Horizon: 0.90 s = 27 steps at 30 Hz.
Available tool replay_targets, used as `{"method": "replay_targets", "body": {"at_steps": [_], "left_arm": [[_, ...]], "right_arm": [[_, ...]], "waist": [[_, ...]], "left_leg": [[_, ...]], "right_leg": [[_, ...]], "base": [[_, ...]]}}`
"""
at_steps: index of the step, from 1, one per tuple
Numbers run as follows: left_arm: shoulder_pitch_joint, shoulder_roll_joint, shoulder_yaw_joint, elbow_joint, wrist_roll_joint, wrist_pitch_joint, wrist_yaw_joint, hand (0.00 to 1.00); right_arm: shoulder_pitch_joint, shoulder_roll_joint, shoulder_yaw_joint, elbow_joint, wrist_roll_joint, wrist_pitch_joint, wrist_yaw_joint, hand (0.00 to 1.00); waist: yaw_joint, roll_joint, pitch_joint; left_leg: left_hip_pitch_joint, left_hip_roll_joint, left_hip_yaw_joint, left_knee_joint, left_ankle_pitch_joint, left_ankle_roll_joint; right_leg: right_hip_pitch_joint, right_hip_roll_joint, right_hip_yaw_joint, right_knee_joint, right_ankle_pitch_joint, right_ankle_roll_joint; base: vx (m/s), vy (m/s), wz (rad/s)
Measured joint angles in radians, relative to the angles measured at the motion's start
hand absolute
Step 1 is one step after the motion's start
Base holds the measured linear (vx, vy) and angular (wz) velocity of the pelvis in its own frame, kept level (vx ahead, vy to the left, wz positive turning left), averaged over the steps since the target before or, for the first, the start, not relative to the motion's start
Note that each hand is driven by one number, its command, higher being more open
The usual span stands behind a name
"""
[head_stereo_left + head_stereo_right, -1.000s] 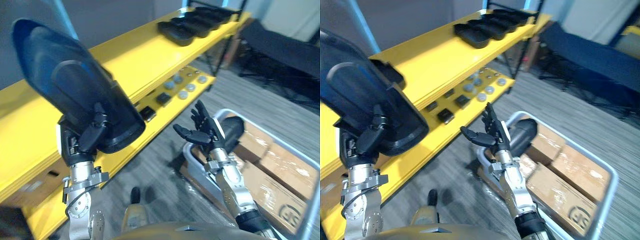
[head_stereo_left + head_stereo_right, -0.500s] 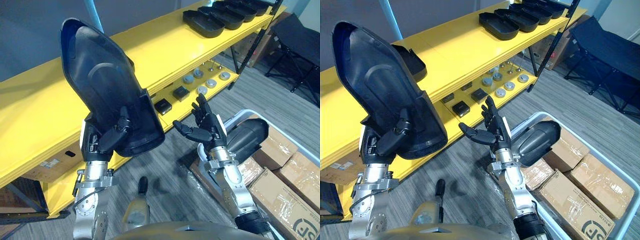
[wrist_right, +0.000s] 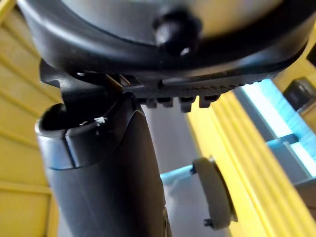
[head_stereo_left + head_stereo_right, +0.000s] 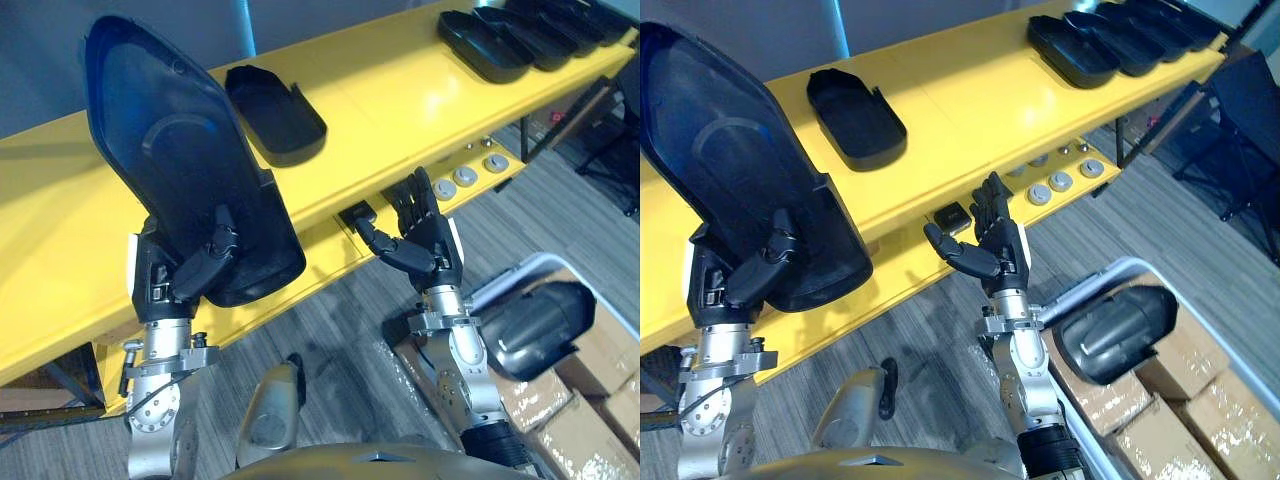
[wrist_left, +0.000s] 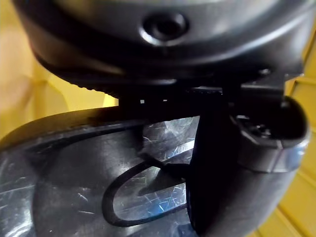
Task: Walk over and take three plastic housings, then place them on the shelf
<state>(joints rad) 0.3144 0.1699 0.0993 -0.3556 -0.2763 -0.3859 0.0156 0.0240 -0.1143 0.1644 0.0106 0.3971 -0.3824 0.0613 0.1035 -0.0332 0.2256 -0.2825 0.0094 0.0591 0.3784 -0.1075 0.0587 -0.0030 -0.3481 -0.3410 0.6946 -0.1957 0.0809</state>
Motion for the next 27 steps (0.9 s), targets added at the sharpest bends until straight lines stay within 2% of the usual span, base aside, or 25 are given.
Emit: {"method": "replay_targets", "body": {"at_steps": [2,3,5,6,7,8,9,10,11,15,20,22,23,24,25,26,27], "left_arm": [[-0.037,0.004,0.003,0.003,-0.001,0.001,0.012,0.0],[-0.069,0.007,0.003,0.003,-0.001,0.001,0.014,0.0],[-0.125,0.008,-0.001,0.014,-0.004,0.001,0.017,0.0],[-0.145,0.007,-0.005,0.028,-0.007,0.0,0.021,0.0],[-0.153,0.008,-0.004,0.042,-0.008,0.0,0.02,0.0],[-0.149,0.012,-0.008,0.059,-0.007,0.003,0.02,0.0],[-0.134,0.023,-0.008,0.069,-0.007,0.004,0.019,0.0],[-0.127,0.026,-0.008,0.077,-0.007,0.004,0.018,0.0],[-0.106,0.015,-0.014,0.085,-0.009,0.014,0.016,0.0],[-0.06,-0.012,-0.035,0.086,-0.03,0.021,-0.002,0.0],[-0.061,-0.015,-0.06,0.083,-0.027,0.02,-0.015,0.0],[-0.067,-0.015,-0.084,0.081,-0.027,0.021,-0.018,0.0],[-0.069,-0.015,-0.096,0.08,-0.027,0.02,-0.034,0.0],[-0.077,-0.019,-0.118,0.08,-0.027,0.018,-0.042,0.0],[-0.079,-0.019,-0.124,0.08,-0.027,0.017,-0.042,0.0],[-0.085,-0.019,-0.139,0.083,-0.023,0.017,-0.04,0.0],[-0.078,-0.022,-0.141,0.081,-0.017,0.016,-0.03,0.0]], "right_arm": [[0.0,-0.013,-0.025,-0.034,-0.021,-0.002,0.001,1.0],[-0.004,-0.032,-0.055,-0.067,-0.041,-0.011,-0.002,1.0],[-0.022,-0.075,-0.107,-0.104,-0.04,-0.044,-0.003,1.0],[-0.053,-0.099,-0.138,-0.107,-0.04,-0.057,-0.003,1.0],[-0.066,-0.108,-0.154,-0.107,-0.038,-0.06,-0.003,1.0],[-0.086,-0.117,-0.178,-0.107,-0.034,-0.061,-0.003,1.0],[-0.096,-0.117,-0.189,-0.107,-0.029,-0.065,-0.001,1.0],[-0.1,-0.119,-0.192,-0.107,-0.028,-0.066,0.001,1.0],[-0.111,-0.13,-0.194,-0.106,-0.028,-0.066,0.001,1.0],[-0.116,-0.126,-0.194,-0.106,0.012,-0.064,0.032,1.0],[-0.106,-0.114,-0.197,-0.106,0.024,-0.064,0.049,1.0],[-0.077,-0.096,-0.219,-0.113,0.02,-0.064,0.042,1.0],[-0.032,-0.076,-0.241,-0.147,0.02,-0.06,0.022,1.0],[0.002,-0.075,-0.271,-0.191,0.02,-0.062,0.005,1.0],[0.005,-0.076,-0.283,-0.197,0.02,-0.062,0.002,1.0],[0.003,-0.079,-0.316,-0.199,0.021,-0.058,-0.004,1.0],[0.003,-0.08,-0.327,-0.199,0.022,-0.05,-0.002,1.0]], "waist": [[-0.016,0.004,-0.002],[-0.028,0.011,-0.008],[-0.036,0.022,-0.015],[-0.056,0.026,-0.018],[-0.057,0.026,-0.018],[-0.056,0.011,-0.027],[-0.055,-0.023,-0.048],[-0.057,-0.036,-0.059],[-0.048,-0.016,-0.07],[-0.03,0.008,-0.083],[-0.037,0.026,-0.092],[-0.064,0.039,-0.093],[-0.076,0.035,-0.098],[-0.098,0.049,-0.098],[-0.105,0.055,-0.097],[-0.118,0.075,-0.096],[-0.118,0.081,-0.097]], "left_leg": [[0.108,-0.038,-0.045,-0.095,0.028,0.0],[0.142,-0.053,-0.081,-0.121,0.03,0.0],[0.169,-0.064,-0.133,-0.139,0.03,0.0],[0.182,-0.069,-0.163,-0.142,0.029,-0.001],[0.192,-0.071,-0.17,-0.142,0.026,-0.006],[0.208,-0.08,-0.173,-0.139,0.015,-0.022],[0.219,-0.102,-0.174,-0.134,-0.003,-0.042],[0.223,-0.11,-0.174,-0.127,-0.02,-0.047],[0.221,-0.083,-0.174,-0.1,-0.054,-0.055],[0.224,-0.035,-0.171,-0.087,-0.086,-0.073],[0.222,-0.034,-0.175,-0.089,-0.086,-0.074],[0.22,-0.006,-0.084,-0.117,-0.103,-0.073],[0.227,0.05,0.068,-0.144,-0.118,-0.079],[0.221,0.096,0.196,-0.147,-0.108,-0.074],[0.221,0.107,0.231,-0.15,-0.092,-0.073],[0.222,0.099,0.255,-0.16,-0.001,-0.081],[0.221,0.074,0.237,-0.163,0.008,-0.075]], "right_leg": [[-0.029,0.104,0.022,-0.05,-0.073,-0.034],[-0.055,0.158,0.044,-0.105,-0.085,-0.052],[-0.125,0.215,0.117,-0.183,-0.085,-0.054],[-0.164,0.233,0.165,-0.228,-0.077,-0.041],[-0.174,0.237,0.184,-0.254,-0.066,-0.034],[-0.179,0.236,0.202,-0.337,0.006,-0.037],[-0.178,0.214,0.208,-0.41,0.164,-0.061],[-0.174,0.205,0.207,-0.424,0.195,-0.044],[-0.133,0.225,0.19,-0.473,0.191,-0.043],[-0.055,0.28,0.175,-0.605,0.22,-0.056],[-0.021,0.283,0.15,-0.64,0.226,-0.058],[0.007,0.267,0.084,-0.644,0.225,-0.059],[0.014,0.241,0.034,-0.642,0.224,-0.059],[0.019,0.21,-0.016,-0.635,0.217,-0.052],[0.018,0.201,-0.026,-0.624,0.209,-0.043],[0.009,0.168,-0.047,-0.573,0.166,-0.015],[-0.001,0.141,-0.041,-0.537,0.145,-0.015]], "base": [[0.38,0.115,0.89],[0.37,0.106,0.95],[0.33,0.047,0.99],[0.33,0.002,0.95],[0.31,-0.047,0.8],[0.27,-0.103,0.58],[0.22,-0.093,0.56],[0.29,-0.174,0.43],[0.21,-0.143,0.19],[0.16,-0.112,0.01],[0.04,0.007,0.16],[-0.02,0.043,0.95],[-0.04,0.059,1.48],[-0.04,0.082,1.38],[-0.01,0.149,1.42],[-0.01,0.195,0.91],[-0.01,0.193,0.86]]}}
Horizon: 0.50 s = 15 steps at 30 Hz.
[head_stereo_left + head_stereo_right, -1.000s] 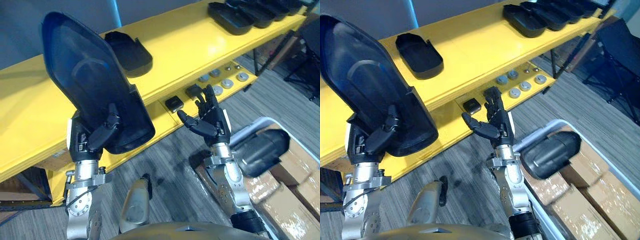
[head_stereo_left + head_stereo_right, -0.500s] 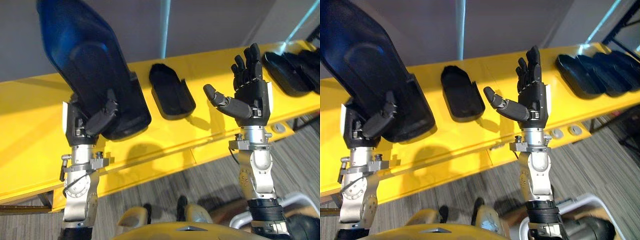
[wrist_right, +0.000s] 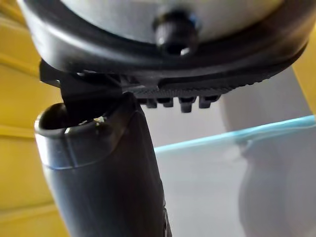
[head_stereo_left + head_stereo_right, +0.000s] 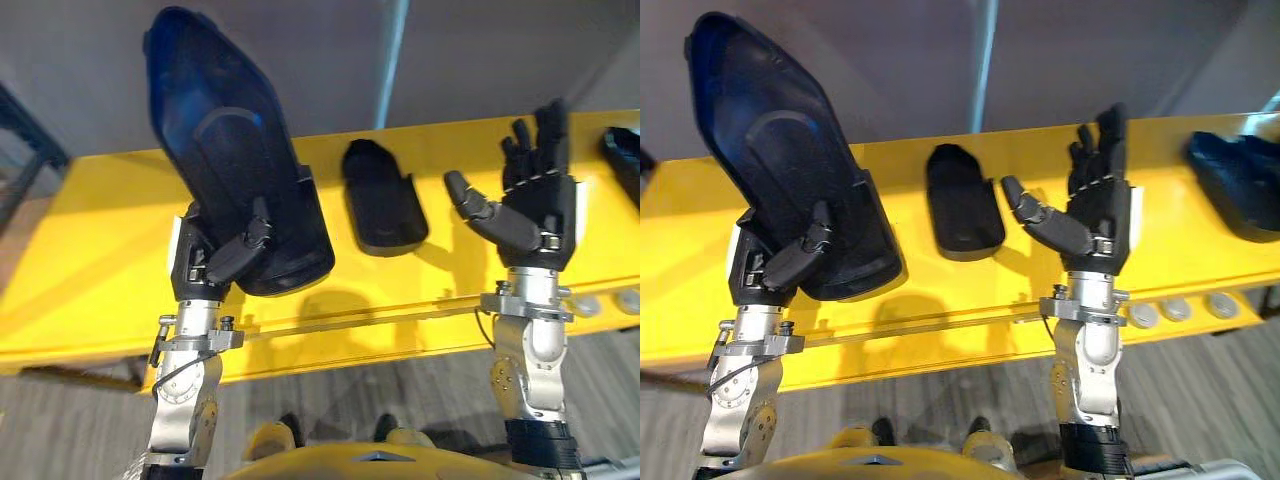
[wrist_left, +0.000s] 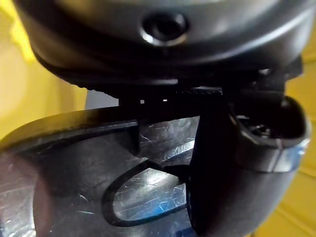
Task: Walk over and take three plastic housings, then place them on the shelf
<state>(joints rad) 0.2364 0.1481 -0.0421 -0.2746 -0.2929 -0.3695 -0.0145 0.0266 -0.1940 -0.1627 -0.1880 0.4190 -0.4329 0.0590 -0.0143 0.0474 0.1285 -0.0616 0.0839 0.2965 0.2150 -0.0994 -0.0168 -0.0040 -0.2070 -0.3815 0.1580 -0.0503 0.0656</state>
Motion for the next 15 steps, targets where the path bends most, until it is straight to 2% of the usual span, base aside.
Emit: {"method": "replay_targets", "body": {"at_steps": [2,3,4,5,6,7,8,9,10,11,14,15], "left_arm": [[0.0,-0.002,0.005,0.001,0.011,0.001,0.013,0.0],[0.0,-0.005,0.012,0.001,0.011,0.002,0.01,0.0],[0.003,-0.004,0.013,0.0,0.009,0.0,0.003,0.0],[0.004,-0.003,0.013,0.0,0.009,0.0,-0.001,0.0],[0.007,-0.007,0.013,0.0,0.007,0.0,-0.012,0.0],[0.01,-0.015,0.011,0.0,-0.005,-0.001,-0.028,0.0],[0.013,-0.016,0.009,0.0,-0.014,-0.001,-0.037,0.0],[0.011,-0.01,0.008,0.001,-0.014,0.002,-0.056,0.0],[0.007,-0.006,0.009,0.001,-0.014,0.003,-0.08,0.0],[0.006,-0.002,0.009,0.001,-0.014,0.003,-0.092,0.0],[-0.005,0.051,0.013,0.001,-0.011,0.034,-0.129,0.0],[-0.019,0.069,0.014,0.001,-0.011,0.055,-0.129,0.0]], "right_arm": [[-0.003,0.0,0.0,0.001,0.006,0.005,0.008,1.0],[-0.005,0.0,0.0,0.003,0.026,0.007,0.022,1.0],[-0.006,0.001,-0.001,0.009,0.038,0.007,0.033,1.0],[-0.006,0.002,-0.001,0.014,0.042,0.007,0.04,1.0],[-0.006,-0.001,0.008,0.021,0.066,0.007,0.05,1.0],[-0.006,-0.001,0.015,0.025,0.078,0.007,0.05,1.0],[-0.005,0.002,0.019,0.03,0.077,0.008,0.05,1.0],[0.003,0.019,0.028,0.041,0.076,0.008,0.044,1.0],[0.014,0.031,0.035,0.051,0.075,0.008,0.039,1.0],[0.019,0.037,0.038,0.059,0.071,0.008,0.038,1.0],[0.05,0.061,0.086,0.088,0.054,0.008,0.013,1.0],[0.053,0.067,0.1,0.087,0.052,0.008,0.012,1.0]], "waist": [[0.001,-0.005,0.004],[0.001,-0.024,0.015],[0.015,-0.029,0.02],[0.017,-0.017,0.017],[0.013,0.007,0.016],[0.013,0.024,0.016],[0.014,0.025,0.015],[0.006,0.014,0.015],[-0.008,-0.008,0.022],[-0.015,-0.016,0.022],[-0.013,-0.037,0.022],[-0.018,-0.038,0.022]], "left_leg": [[-0.016,-0.031,-0.025,0.031,0.009,-0.005],[-0.058,-0.053,-0.049,0.109,0.022,-0.026],[-0.095,-0.038,-0.058,0.189,-0.013,0.013],[-0.103,-0.009,-0.064,0.21,-0.021,0.014],[-0.101,0.038,-0.091,0.216,-0.018,0.006],[-0.08,0.06,-0.129,0.194,-0.05,-0.049],[-0.066,0.048,-0.121,0.183,-0.081,-0.064],[-0.056,0.016,-0.093,0.185,-0.094,-0.045],[-0.06,-0.012,-0.077,0.195,-0.107,-0.025],[-0.07,-0.018,-0.074,0.208,-0.116,-0.016],[-0.088,-0.018,-0.041,0.242,-0.145,0.002],[-0.084,-0.015,-0.035,0.229,-0.143,0.005]], "right_leg": [[-0.001,-0.041,-0.003,0.026,-0.025,0.019],[0.006,-0.083,-0.005,0.036,-0.03,0.027],[0.007,-0.102,0.002,0.036,-0.027,0.036],[0.008,-0.102,0.006,0.043,-0.029,0.041],[0.005,-0.101,0.017,0.07,-0.045,0.065],[-0.004,-0.112,0.049,0.097,-0.051,0.092],[-0.013,-0.122,0.07,0.103,-0.05,0.102],[-0.014,-0.147,0.111,0.091,-0.04,0.116],[-0.011,-0.161,0.14,0.063,-0.017,0.113],[-0.01,-0.164,0.148,0.048,-0.005,0.109],[-0.01,-0.162,0.141,-0.012,0.083,0.09],[-0.005,-0.139,0.146,-0.03,0.091,0.091]], "base": [[-0.03,0.174,0.44],[-0.08,0.218,0.27],[-0.09,0.18,0.12],[-0.08,0.2,-0.14],[-0.06,0.326,-0.31],[-0.04,0.297,-0.43],[0.0,0.466,-0.54],[0.02,0.304,-0.39],[0.03,0.422,-0.23],[0.02,0.227,-0.08],[0.02,0.245,-0.23],[0.04,0.113,-0.2]]}}
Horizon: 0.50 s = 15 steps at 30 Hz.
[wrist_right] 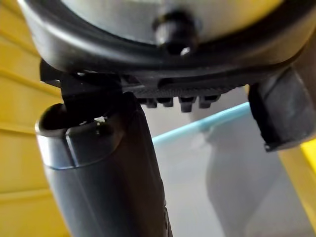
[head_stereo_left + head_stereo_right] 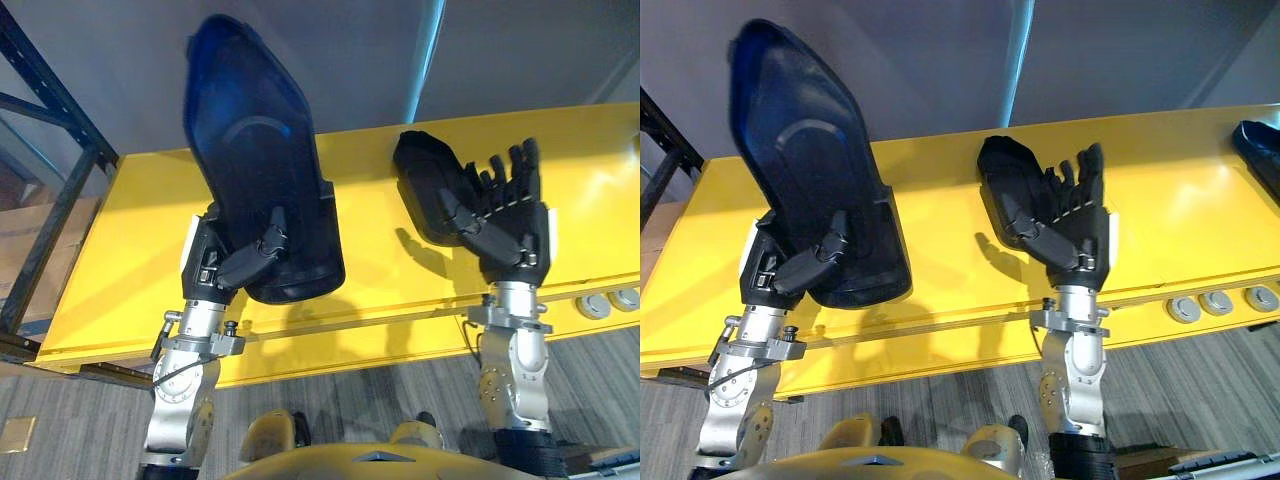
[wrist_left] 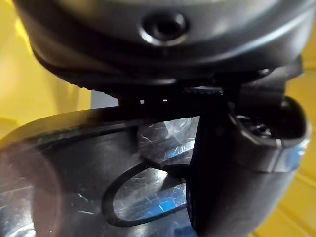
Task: Walk over and take three plastic housings, then place them on the shelf
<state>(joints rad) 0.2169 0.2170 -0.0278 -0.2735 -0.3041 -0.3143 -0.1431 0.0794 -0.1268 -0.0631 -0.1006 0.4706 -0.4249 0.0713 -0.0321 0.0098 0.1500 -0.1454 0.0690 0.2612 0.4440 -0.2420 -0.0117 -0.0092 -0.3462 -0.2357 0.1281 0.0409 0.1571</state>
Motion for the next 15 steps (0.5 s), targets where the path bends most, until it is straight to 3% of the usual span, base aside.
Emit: {"method": "replay_targets", "body": {"at_steps": [4,7,10,15], "left_arm": [[-0.082,0.033,-0.009,0.0,0.0,0.058,0.031,0.0],[-0.113,0.022,-0.02,0.0,-0.004,0.105,0.074,0.0],[-0.113,0.006,-0.043,0.008,-0.003,0.175,0.14,0.0],[-0.138,-0.022,-0.044,0.086,0.002,0.301,0.248,0.0]], "right_arm": [[-0.004,0.002,-0.002,0.0,-0.034,0.0,0.011,1.0],[-0.007,0.0,-0.01,-0.002,-0.045,0.01,0.007,1.0],[-0.008,-0.031,-0.047,-0.025,-0.064,0.052,0.01,1.0],[-0.011,-0.068,-0.068,-0.057,-0.064,0.087,0.018,1.0]], "waist": [[-0.007,-0.007,-0.007],[-0.028,-0.006,-0.01],[-0.032,-0.003,-0.011],[-0.051,-0.003,-0.011]], "left_leg": [[0.015,-0.002,0.02,-0.043,0.017,-0.002],[0.013,0.018,0.015,-0.069,0.036,-0.024],[0.014,0.047,0.016,-0.099,0.059,-0.051],[0.049,0.046,0.018,-0.174,0.103,-0.061]], "right_leg": [[0.017,0.024,-0.009,-0.055,0.009,0.002],[0.01,0.051,-0.012,-0.064,0.009,0.003],[-0.01,0.088,-0.009,-0.064,0.008,0.002],[-0.01,0.097,-0.006,-0.062,0.007,-0.004]], "base": [[0.05,-0.017,-0.15],[0.02,-0.095,-0.03],[0.01,-0.122,-0.11],[-0.02,-0.071,-0.02]]}}
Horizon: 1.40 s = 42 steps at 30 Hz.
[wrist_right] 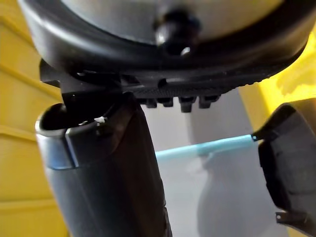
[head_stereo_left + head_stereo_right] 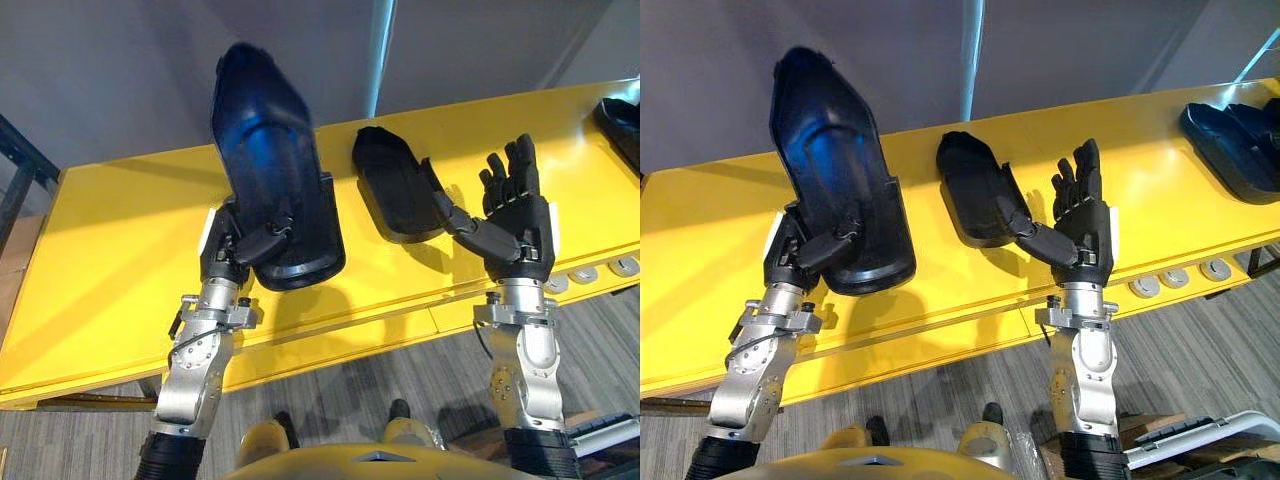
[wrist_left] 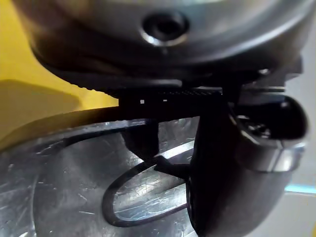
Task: Walk over and take three plastic housings, then place them on the shelf
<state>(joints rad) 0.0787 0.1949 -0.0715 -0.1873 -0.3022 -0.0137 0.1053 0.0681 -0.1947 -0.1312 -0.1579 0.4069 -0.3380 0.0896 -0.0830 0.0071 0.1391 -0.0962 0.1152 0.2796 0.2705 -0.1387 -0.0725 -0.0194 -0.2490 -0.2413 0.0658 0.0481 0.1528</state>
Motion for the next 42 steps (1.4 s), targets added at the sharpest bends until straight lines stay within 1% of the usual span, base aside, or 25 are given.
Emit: {"method": "replay_targets", "body": {"at_steps": [1,3,5,7,8,9,12,13,14,16,22,23,28,32,38,42], "left_arm": [[-0.009,0.0,0.0,0.023,0.002,0.029,0.029,0.0],[-0.015,-0.003,0.008,0.034,-0.001,0.064,0.066,0.0],[-0.04,-0.009,0.021,0.034,0.002,0.065,0.09,0.0],[-0.067,-0.009,0.044,0.034,0.015,0.076,0.106,0.0],[-0.092,-0.009,0.06,0.034,0.028,0.087,0.115,0.0],[-0.115,-0.009,0.07,0.035,0.038,0.091,0.12,0.0],[-0.135,-0.009,0.084,0.036,0.039,0.115,0.124,0.0],[-0.144,-0.009,0.088,0.037,0.039,0.13,0.124,0.0],[-0.148,-0.009,0.088,0.038,0.039,0.133,0.124,0.0],[-0.178,-0.006,0.092,0.041,0.04,0.169,0.123,0.0],[-0.228,0.003,0.12,0.103,0.042,0.212,0.105,0.0],[-0.234,0.006,0.129,0.118,0.04,0.215,0.101,1.0],[-0.24,0.016,0.135,0.122,0.04,0.219,0.073,1.0],[-0.242,0.048,0.126,0.133,0.087,0.219,0.063,1.0],[-0.277,0.062,0.148,0.184,0.134,0.222,0.084,1.0],[-0.273,0.066,0.148,0.189,0.155,0.237,0.115,1.0]], "right_arm": [[0.0,0.0,0.004,-0.009,0.0,0.0,0.005,1.0],[-0.001,0.0,0.006,-0.021,-0.002,0.0,0.011,1.0],[-0.004,0.0,0.013,-0.023,-0.001,0.0,0.011,1.0],[-0.019,0.0,0.035,-0.024,-0.002,0.0,0.012,1.0],[-0.031,0.0,0.043,-0.023,-0.008,0.0,0.012,1.0],[-0.042,0.0,0.048,-0.023,-0.009,0.001,0.012,1.0],[-0.056,0.0,0.057,-0.023,-0.009,0.001,0.01,1.0],[-0.056,0.0,0.058,-0.023,-0.009,0.001,0.009,1.0],[-0.056,0.0,0.058,-0.023,-0.009,0.001,0.008,1.0],[-0.07,0.0,0.066,-0.023,-0.009,0.002,0.007,1.0],[-0.088,-0.003,0.066,-0.024,-0.009,0.015,0.007,1.0],[-0.088,-0.009,0.066,-0.024,-0.009,0.025,0.008,1.0],[-0.09,-0.037,0.066,-0.029,-0.008,0.034,0.009,1.0],[-0.092,-0.038,0.066,-0.041,-0.008,0.048,0.009,1.0],[-0.092,-0.038,0.065,-0.043,-0.009,0.049,0.01,1.0],[-0.09,-0.038,0.065,-0.043,-0.009,0.051,0.009,1.0]], "waist": [[-0.003,0.0,0.001],[-0.003,-0.002,0.009],[0.001,-0.007,0.023],[0.002,-0.004,0.032],[0.001,-0.002,0.048],[0.002,0.0,0.06],[0.002,0.005,0.065],[0.002,0.005,0.066],[0.002,0.005,0.066],[0.004,0.001,0.073],[0.002,0.0,0.079],[0.0,0.0,0.083],[0.001,0.014,0.111],[-0.001,0.019,0.114],[-0.002,0.019,0.114],[-0.003,0.019,0.114]], "left_leg": [[0.0,-0.001,0.002,-0.004,0.003,0.002],[0.0,-0.002,0.005,-0.011,0.005,0.003],[-0.003,-0.001,0.006,-0.012,0.01,0.002],[-0.015,0.001,0.005,-0.012,0.019,0.003],[-0.018,0.001,0.005,-0.011,0.023,0.004],[-0.02,0.002,0.005,-0.011,0.026,0.004],[-0.025,0.002,0.006,-0.011,0.03,0.004],[-0.026,0.003,0.006,-0.011,0.03,0.004],[-0.026,0.003,0.006,-0.011,0.03,0.004],[-0.023,0.002,0.009,-0.01,0.03,0.004],[-0.016,0.003,0.016,-0.013,0.03,0.004],[-0.015,0.003,0.017,-0.014,0.029,0.003],[0.002,0.004,0.025,-0.022,0.027,0.002],[0.008,0.008,0.031,-0.03,0.032,0.0],[0.019,0.01,0.04,-0.039,0.034,-0.001],[0.04,0.004,0.04,-0.06,0.04,-0.004]], "right_leg": [[-0.001,0.0,0.001,0.001,0.0,-0.001],[-0.004,0.0,0.003,0.002,-0.002,-0.004],[-0.01,0.001,0.003,0.007,-0.005,-0.01],[-0.031,0.002,0.005,0.022,-0.007,-0.011],[-0.034,0.002,0.005,0.023,-0.006,-0.011],[-0.036,0.002,0.005,0.025,-0.006,-0.01],[-0.045,0.002,0.008,0.028,-0.005,-0.01],[-0.046,0.003,0.012,0.028,-0.005,-0.01],[-0.046,0.003,0.012,0.028,-0.005,-0.01],[-0.046,0.003,0.015,0.028,-0.004,-0.009],[-0.044,0.003,0.021,0.027,-0.004,-0.009],[-0.042,0.003,0.022,0.026,-0.003,-0.008],[-0.029,0.004,0.027,0.019,-0.002,-0.006],[-0.031,0.008,0.028,0.017,-0.001,-0.006],[-0.029,0.01,0.033,0.015,0.0,-0.006],[-0.005,0.01,0.029,0.001,0.002,-0.005]], "base": [[-0.06,-0.017,-0.03],[-0.07,-0.004,-0.01],[-0.06,-0.007,0.01],[-0.06,-0.011,0.01],[-0.05,-0.012,0.02],[-0.05,-0.011,0.02],[-0.01,-0.003,0.0],[0.0,0.0,0.0],[0.0,0.0,0.0],[0.01,0.003,-0.04],[-0.01,0.002,-0.02],[0.0,0.0,0.0],[-0.03,0.002,-0.04],[0.0,-0.007,-0.03],[0.0,-0.001,-0.04],[0.0,0.0,0.0]]}}
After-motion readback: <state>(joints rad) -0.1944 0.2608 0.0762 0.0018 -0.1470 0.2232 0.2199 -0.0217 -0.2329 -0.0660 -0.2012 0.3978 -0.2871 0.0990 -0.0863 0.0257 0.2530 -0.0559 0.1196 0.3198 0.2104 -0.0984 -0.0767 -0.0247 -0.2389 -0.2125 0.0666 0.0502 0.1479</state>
